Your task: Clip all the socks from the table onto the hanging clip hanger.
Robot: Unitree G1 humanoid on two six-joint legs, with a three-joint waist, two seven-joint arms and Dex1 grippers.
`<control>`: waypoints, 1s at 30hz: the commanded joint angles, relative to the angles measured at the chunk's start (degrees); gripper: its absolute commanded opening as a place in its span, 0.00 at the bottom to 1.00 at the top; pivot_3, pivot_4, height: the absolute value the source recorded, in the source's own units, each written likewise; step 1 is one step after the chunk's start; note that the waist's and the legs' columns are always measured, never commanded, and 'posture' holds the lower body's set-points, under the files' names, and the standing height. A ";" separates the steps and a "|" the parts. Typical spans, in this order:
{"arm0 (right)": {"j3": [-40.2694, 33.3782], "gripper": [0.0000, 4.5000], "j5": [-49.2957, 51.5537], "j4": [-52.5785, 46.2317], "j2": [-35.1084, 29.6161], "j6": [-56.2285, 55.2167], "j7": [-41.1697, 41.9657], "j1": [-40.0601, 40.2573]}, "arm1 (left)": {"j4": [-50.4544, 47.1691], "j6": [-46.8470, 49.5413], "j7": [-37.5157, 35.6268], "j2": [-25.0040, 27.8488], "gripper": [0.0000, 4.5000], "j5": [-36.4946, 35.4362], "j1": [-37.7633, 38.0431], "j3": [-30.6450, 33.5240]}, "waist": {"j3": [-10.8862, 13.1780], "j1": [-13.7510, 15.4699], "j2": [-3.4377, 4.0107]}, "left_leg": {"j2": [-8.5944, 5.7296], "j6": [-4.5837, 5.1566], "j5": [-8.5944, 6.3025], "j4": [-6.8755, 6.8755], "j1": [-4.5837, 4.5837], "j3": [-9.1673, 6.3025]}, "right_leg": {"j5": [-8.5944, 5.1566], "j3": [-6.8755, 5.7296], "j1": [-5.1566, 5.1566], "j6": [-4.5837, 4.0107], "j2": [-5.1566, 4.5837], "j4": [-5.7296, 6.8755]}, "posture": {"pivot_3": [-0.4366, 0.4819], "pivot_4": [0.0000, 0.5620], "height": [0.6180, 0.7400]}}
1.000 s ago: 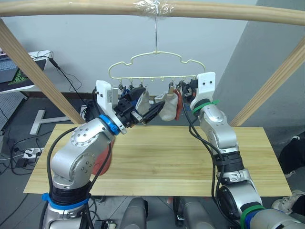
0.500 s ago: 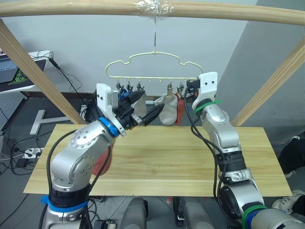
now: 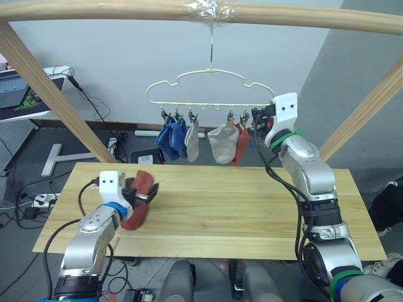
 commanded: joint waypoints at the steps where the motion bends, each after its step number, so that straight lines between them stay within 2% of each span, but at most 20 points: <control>1: -0.54 0.01 0.82 -1.98 0.00 0.97 0.08 0.12 | 5.19 -5.38 0.38 0.40 1.00 2.44 -3.04 1.32 | 0.00 0.27 0.00 | -0.02 0.00 0.00 0.01 0.00 0.00 | 0.00 0.00 0.00 0.00 -0.03 0.00 | 0.55 0.39 1.00; 7: -0.41 0.01 1.09 -2.21 -0.18 1.74 0.16 -0.08 | 14.02 -8.93 -2.85 -0.86 1.00 3.20 -7.22 -0.30 | -0.01 0.27 -0.02 | -0.07 0.00 0.00 0.02 -0.02 0.08 | 0.07 0.04 0.01 -0.11 -0.10 -0.02 | 0.55 0.40 1.00; 17: -1.13 0.01 1.66 -3.27 -0.47 4.07 -0.57 0.45 | 32.79 -13.54 -2.80 -0.83 1.00 7.73 -12.73 -1.27 | -0.02 -0.08 -0.03 | -0.05 0.01 -0.01 0.01 -0.02 0.03 | 0.07 -0.03 0.00 -0.11 -0.08 0.01 | 0.52 0.41 1.00; 22: -1.09 0.01 1.60 -4.01 -0.64 4.89 -0.51 1.03 | 36.58 -13.19 -4.96 -2.02 1.00 6.67 -13.39 -0.81 | -0.02 -0.11 -0.04 | -0.04 0.01 -0.01 0.00 0.00 0.01 | 0.07 -0.04 0.01 -0.11 -0.08 0.02 | 0.52 0.41 1.00; 25: -1.10 0.00 1.63 -4.43 -0.64 5.32 -0.51 1.24 | 37.45 -13.03 -5.35 -2.47 0.87 6.32 -13.34 -0.39 | -0.02 -0.11 -0.03 | -0.05 0.01 -0.01 0.00 0.12 0.03 | 0.07 -0.03 0.13 -0.10 -0.08 0.04 | 0.51 0.42 1.00; 30: -1.23 0.00 1.67 -4.53 -0.63 5.60 -0.54 1.21 | 36.57 -12.94 -6.29 -2.72 0.54 6.38 -12.76 -0.28 | -0.02 -0.15 -0.03 | -0.05 0.01 -0.01 0.00 0.28 0.02 | -0.02 -0.03 0.29 0.04 -0.08 0.03 | 0.51 0.42 1.00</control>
